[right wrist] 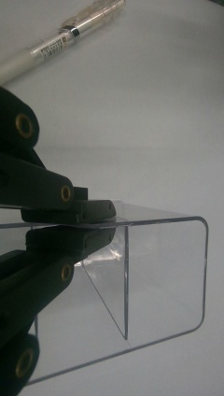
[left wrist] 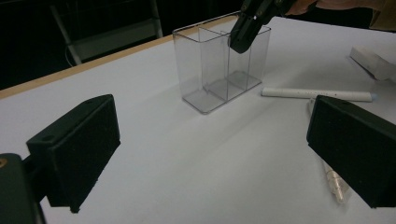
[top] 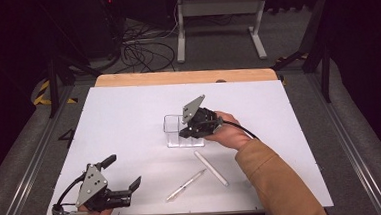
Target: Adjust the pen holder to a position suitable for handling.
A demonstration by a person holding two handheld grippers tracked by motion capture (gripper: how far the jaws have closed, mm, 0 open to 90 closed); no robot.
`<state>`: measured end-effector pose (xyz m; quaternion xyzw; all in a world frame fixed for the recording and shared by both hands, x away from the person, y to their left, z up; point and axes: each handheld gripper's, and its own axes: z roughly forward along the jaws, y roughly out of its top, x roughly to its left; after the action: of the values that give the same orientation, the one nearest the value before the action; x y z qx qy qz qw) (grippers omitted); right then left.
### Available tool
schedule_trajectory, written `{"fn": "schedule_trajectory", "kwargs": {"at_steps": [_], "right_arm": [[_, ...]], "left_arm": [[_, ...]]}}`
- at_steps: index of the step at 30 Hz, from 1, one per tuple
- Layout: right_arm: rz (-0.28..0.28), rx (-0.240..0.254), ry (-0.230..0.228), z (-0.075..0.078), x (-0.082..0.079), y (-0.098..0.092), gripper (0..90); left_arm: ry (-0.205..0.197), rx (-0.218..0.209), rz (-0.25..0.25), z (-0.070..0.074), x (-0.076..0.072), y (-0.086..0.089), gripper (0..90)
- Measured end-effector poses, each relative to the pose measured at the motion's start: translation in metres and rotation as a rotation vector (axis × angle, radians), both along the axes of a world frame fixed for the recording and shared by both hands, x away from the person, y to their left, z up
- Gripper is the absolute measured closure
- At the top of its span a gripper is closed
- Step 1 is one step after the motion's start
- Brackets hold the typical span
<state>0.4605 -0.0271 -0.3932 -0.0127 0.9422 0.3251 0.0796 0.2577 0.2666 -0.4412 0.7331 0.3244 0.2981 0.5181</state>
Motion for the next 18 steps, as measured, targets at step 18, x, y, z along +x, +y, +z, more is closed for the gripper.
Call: {"fn": "schedule_trajectory", "kwargs": {"at_steps": [18], "right_arm": [[-0.040,0.078,0.023,0.0062,0.0010,-0.0069,67.6]], "left_arm": [[0.003,0.001,-0.001,-0.0001,0.0003,-0.0002,3.3]]}}
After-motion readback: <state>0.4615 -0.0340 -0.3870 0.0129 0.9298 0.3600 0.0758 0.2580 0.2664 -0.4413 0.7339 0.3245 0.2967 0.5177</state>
